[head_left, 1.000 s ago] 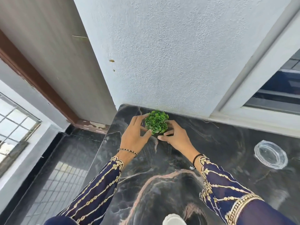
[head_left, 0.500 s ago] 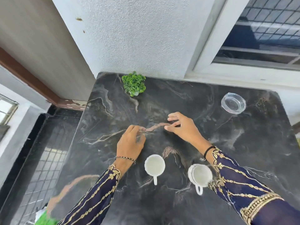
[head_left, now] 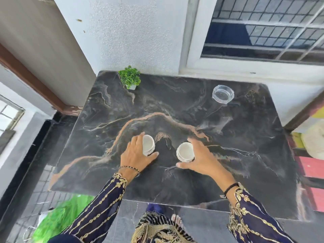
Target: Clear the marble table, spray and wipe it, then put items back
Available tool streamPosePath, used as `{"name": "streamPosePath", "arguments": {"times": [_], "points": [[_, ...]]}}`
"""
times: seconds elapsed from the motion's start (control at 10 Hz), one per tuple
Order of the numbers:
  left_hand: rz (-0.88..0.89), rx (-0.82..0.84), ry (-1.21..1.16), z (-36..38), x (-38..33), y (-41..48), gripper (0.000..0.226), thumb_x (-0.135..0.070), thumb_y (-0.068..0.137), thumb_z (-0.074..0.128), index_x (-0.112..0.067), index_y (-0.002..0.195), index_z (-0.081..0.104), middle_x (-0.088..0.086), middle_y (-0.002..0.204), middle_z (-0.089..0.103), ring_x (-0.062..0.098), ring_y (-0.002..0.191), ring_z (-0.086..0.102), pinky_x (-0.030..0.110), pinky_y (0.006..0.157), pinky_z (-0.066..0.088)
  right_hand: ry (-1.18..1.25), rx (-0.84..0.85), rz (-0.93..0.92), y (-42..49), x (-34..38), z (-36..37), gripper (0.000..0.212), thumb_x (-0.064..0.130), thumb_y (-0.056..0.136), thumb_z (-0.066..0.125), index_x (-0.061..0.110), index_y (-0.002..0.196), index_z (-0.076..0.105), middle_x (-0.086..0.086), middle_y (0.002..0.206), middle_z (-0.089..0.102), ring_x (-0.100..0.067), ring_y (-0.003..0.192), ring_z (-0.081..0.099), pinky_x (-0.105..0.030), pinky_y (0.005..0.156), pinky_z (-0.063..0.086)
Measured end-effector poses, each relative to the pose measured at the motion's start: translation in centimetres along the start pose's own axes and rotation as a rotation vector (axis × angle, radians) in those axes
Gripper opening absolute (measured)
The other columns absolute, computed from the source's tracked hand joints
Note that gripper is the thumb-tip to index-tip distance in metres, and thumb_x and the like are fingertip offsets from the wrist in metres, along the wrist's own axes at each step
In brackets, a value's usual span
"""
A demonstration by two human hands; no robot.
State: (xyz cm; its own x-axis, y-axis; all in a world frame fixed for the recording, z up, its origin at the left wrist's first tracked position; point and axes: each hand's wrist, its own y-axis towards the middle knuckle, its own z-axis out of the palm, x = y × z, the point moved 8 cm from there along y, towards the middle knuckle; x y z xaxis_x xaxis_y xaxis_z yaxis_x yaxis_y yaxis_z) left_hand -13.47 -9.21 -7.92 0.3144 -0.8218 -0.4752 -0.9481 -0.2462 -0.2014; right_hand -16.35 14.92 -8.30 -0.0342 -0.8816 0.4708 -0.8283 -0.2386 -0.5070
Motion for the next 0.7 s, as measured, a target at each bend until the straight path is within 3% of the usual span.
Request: {"name": "streamPosePath", "arguments": {"times": [0.1,0.2,0.3,0.4,0.5,0.6,0.7], "points": [[0.007,-0.025,-0.02,-0.2,-0.3,-0.4,0.072,-0.043,0.081,0.067,-0.027,0.144,0.034,0.001,0.135,0.046,0.027,0.122,0.051,0.047,0.087,0.051,0.094,-0.079,-0.011,-0.9,-0.3,0.6,0.091,0.041,0.079,0.082,0.019,0.151,0.031,-0.007,0.147,0.048,-0.028,0.134,0.048,-0.044,0.106,0.045],[-0.001,-0.013,0.0,-0.6,-0.2,-0.7,0.071,-0.039,0.082,0.068,-0.025,0.144,0.035,0.004,0.133,0.048,0.029,0.121,0.053,0.046,0.089,0.05,0.095,-0.172,-0.005,-0.9,0.1,0.3,0.073,0.044,0.085,0.074,0.019,0.142,0.038,-0.007,0.137,0.055,-0.029,0.124,0.055,-0.041,0.095,0.049],[0.012,0.015,0.01,-0.8,-0.4,-0.7,0.071,-0.038,0.08,0.069,-0.025,0.142,0.037,0.005,0.132,0.05,0.029,0.12,0.054,0.043,0.092,0.048,0.083,-0.197,-0.008,-0.9,0.3,0.2,0.068,0.05,0.084,0.072,0.021,0.137,0.041,-0.005,0.135,0.056,-0.03,0.12,0.057,-0.042,0.09,0.051],[-0.011,0.039,-0.014,-0.8,-0.5,-0.3,0.068,-0.038,0.079,0.068,-0.025,0.139,0.04,0.006,0.131,0.052,0.03,0.118,0.055,0.039,0.095,0.046,0.055,-0.196,-0.013,-0.8,0.4,0.1,0.069,0.05,0.082,0.072,0.021,0.137,0.041,-0.004,0.136,0.056,-0.031,0.119,0.059,-0.041,0.087,0.049],[-0.023,0.054,-0.008,-0.5,-0.4,0.1,0.07,-0.041,0.079,0.068,-0.025,0.14,0.038,0.007,0.132,0.051,0.03,0.12,0.054,0.037,0.097,0.044,0.021,-0.163,-0.002,-0.5,0.3,0.5,0.076,0.052,0.084,0.07,0.019,0.142,0.034,-0.005,0.144,0.051,-0.034,0.125,0.056,-0.045,0.094,0.049],[-0.03,0.078,0.056,-0.7,-0.5,-0.2,0.082,-0.043,0.078,0.068,-0.023,0.147,0.029,0.007,0.142,0.042,0.03,0.127,0.049,0.039,0.102,0.042,-0.022,-0.129,0.013,-1.0,0.7,0.4,0.099,0.062,0.081,0.07,0.018,0.154,0.02,-0.007,0.153,0.042,-0.034,0.137,0.048,-0.048,0.103,0.045],[0.027,-0.02,0.144,-1.5,-1.0,-0.6,0.089,-0.049,0.077,0.066,-0.02,0.15,0.024,0.006,0.148,0.036,0.03,0.13,0.044,0.042,0.103,0.043,-0.068,-0.194,-0.017,-1.6,1.8,-0.1,0.108,0.065,0.081,0.07,0.015,0.159,0.015,-0.01,0.158,0.037,-0.036,0.141,0.042,-0.047,0.11,0.041]]}}
